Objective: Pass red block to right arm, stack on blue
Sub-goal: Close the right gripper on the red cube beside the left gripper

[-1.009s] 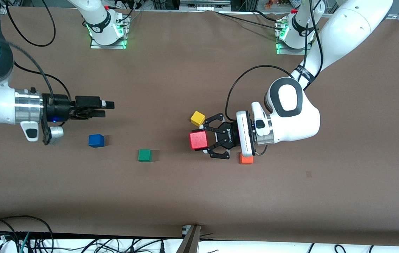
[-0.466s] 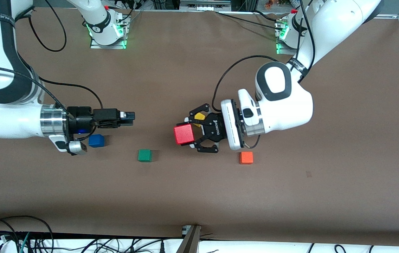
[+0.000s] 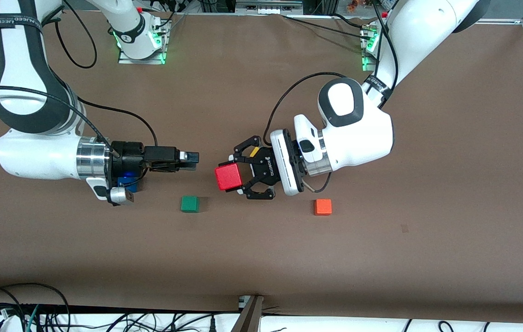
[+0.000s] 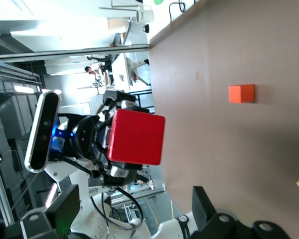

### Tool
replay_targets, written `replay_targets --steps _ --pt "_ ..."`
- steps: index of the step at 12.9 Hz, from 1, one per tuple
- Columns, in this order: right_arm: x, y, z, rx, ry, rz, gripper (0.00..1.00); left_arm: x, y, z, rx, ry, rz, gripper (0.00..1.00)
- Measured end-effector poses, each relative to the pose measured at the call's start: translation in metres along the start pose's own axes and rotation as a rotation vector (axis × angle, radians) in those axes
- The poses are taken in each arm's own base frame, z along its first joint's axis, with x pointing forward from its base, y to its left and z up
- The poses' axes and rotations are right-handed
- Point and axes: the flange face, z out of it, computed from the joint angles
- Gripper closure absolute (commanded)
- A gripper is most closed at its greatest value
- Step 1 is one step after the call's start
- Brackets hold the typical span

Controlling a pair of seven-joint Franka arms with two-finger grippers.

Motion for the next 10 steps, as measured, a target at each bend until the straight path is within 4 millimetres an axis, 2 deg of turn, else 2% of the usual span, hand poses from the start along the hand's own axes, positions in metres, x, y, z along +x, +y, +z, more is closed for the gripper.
replay_targets --steps 4,6,8,10 --pt "0.013 0.014 0.004 0.000 0.033 0.018 0.00 0.001 -0.002 -0.002 0.006 0.001 0.000 1.00" --pt "0.020 0.015 0.014 -0.004 0.046 0.011 0.00 0.004 0.004 0.004 0.001 -0.001 0.010 1.00" --pt "0.019 0.011 0.030 -0.011 0.056 0.016 0.00 0.005 0.017 0.017 0.008 -0.003 0.027 1.00" --pt "0.017 0.006 0.036 -0.010 0.056 0.039 0.00 0.007 0.028 0.026 0.017 0.001 0.037 1.00"
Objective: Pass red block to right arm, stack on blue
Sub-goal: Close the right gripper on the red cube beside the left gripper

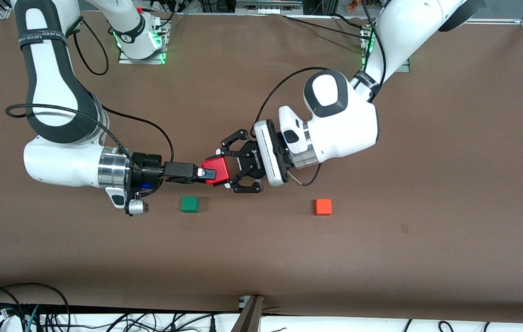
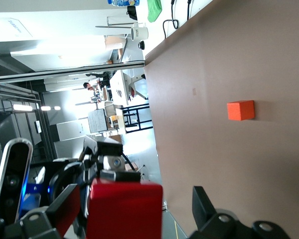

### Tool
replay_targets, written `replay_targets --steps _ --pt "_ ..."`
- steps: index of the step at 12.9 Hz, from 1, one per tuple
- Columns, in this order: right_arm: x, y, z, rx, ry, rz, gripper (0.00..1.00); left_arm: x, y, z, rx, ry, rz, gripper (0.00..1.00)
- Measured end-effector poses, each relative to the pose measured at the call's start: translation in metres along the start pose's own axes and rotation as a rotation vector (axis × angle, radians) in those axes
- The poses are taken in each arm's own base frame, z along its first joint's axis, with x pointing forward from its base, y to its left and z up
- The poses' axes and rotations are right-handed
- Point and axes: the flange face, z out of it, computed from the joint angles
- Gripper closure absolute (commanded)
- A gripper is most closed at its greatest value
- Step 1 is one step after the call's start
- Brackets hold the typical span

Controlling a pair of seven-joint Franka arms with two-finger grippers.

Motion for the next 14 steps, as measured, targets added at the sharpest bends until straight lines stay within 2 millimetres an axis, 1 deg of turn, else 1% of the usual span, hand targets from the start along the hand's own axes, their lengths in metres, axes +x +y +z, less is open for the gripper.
replay_targets --steps 4,5,6,7,8,10,12,13,14 --pt "-0.001 -0.008 -0.001 0.005 -0.002 0.022 0.01 0.002 0.001 0.000 0.003 0.002 -0.010 1.00" --pt "-0.002 -0.011 -0.001 0.007 -0.008 0.028 0.04 0.002 0.000 0.000 0.003 0.003 -0.011 1.00" --pt "-0.003 -0.013 -0.001 0.009 -0.016 0.039 0.22 0.002 0.000 0.000 0.004 0.003 -0.011 1.00" --pt "-0.004 -0.015 -0.002 0.010 -0.018 0.046 0.48 0.002 0.000 0.000 0.004 0.003 -0.011 1.00" --pt "-0.005 -0.017 -0.002 0.011 -0.018 0.048 0.57 0.002 0.000 0.000 0.004 0.003 -0.012 1.00" --pt "-0.004 -0.015 -0.005 0.007 -0.017 0.052 0.66 0.006 0.000 -0.002 0.007 0.010 -0.011 1.00" --pt "-0.003 -0.015 -0.008 0.011 -0.020 0.063 0.86 0.009 0.001 -0.003 0.007 0.014 -0.011 1.00" --pt "-0.003 -0.015 -0.008 0.011 -0.021 0.063 0.94 0.009 0.001 -0.002 0.007 0.015 -0.011 1.00" --pt "-0.003 -0.015 -0.009 0.011 -0.021 0.063 0.95 0.009 0.001 -0.002 0.007 0.015 -0.011 1.00"
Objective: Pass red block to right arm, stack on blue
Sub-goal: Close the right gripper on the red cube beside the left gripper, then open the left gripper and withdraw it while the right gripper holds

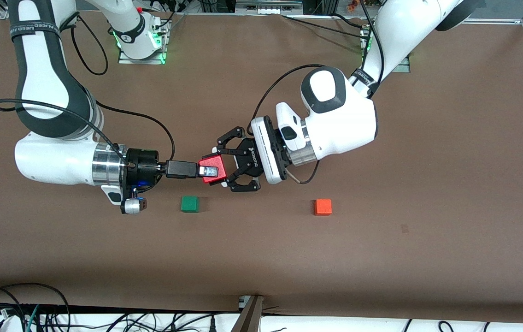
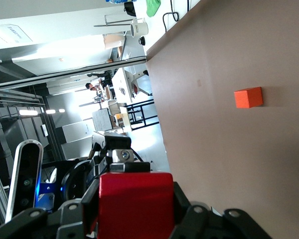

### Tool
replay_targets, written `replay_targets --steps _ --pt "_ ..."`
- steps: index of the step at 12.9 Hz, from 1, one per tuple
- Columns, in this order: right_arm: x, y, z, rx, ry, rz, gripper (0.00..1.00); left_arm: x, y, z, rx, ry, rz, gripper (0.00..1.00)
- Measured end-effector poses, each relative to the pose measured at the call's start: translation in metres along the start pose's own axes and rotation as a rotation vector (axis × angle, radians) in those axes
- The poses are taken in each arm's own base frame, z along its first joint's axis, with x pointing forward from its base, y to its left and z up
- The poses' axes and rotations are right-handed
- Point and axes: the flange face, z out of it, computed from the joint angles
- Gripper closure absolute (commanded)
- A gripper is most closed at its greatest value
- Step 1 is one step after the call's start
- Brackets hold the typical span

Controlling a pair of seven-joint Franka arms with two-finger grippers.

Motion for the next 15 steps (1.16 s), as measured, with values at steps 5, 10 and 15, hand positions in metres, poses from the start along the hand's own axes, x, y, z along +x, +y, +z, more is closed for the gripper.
replay_targets --steps 5,10,15 --pt "0.000 0.000 0.000 0.000 0.000 0.000 0.95 0.000 0.000 0.000 0.002 0.000 0.001 0.00" --pt "0.000 -0.006 -0.003 0.003 0.006 -0.012 0.99 0.010 -0.009 -0.011 0.046 0.025 0.012 0.00" --pt "0.003 -0.004 -0.009 -0.034 0.022 -0.026 1.00 0.027 -0.018 -0.034 0.068 0.043 0.028 0.00"
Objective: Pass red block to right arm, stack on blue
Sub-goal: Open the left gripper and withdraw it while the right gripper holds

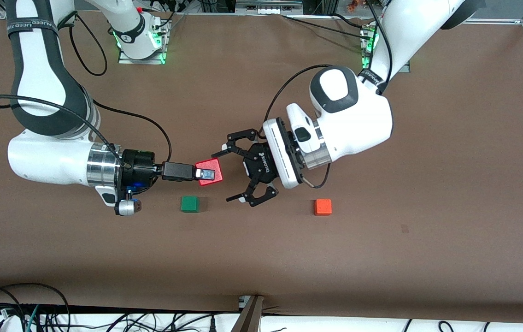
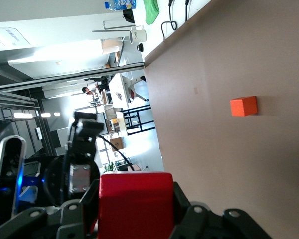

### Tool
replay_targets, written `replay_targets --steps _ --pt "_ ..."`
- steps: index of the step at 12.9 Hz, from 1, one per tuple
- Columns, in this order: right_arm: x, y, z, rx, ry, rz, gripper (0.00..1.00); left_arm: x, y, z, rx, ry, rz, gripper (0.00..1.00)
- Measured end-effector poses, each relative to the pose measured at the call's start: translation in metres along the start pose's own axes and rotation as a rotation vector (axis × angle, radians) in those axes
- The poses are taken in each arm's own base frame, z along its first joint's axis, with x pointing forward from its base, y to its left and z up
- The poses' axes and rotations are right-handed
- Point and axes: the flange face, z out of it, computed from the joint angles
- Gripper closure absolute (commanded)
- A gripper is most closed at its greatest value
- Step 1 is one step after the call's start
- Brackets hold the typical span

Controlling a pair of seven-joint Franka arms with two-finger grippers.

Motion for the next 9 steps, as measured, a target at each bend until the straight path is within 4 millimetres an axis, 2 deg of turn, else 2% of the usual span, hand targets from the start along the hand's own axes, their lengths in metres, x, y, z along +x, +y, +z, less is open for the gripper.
replay_targets --steps 2,4,7,9 --pt "0.002 0.006 -0.006 -0.068 -0.001 -0.022 1.00 0.014 -0.016 -0.032 -0.021 -0.016 0.011 0.00" --pt "0.005 0.015 -0.015 -0.207 0.008 -0.074 1.00 0.024 -0.032 -0.070 -0.064 -0.049 0.019 0.00" --pt "0.008 0.035 -0.029 -0.498 0.004 -0.169 1.00 0.020 -0.049 -0.117 -0.100 -0.111 0.008 0.00" --pt "0.008 0.048 -0.034 -0.676 -0.020 -0.222 1.00 0.012 -0.060 -0.156 -0.117 -0.172 -0.004 0.00"
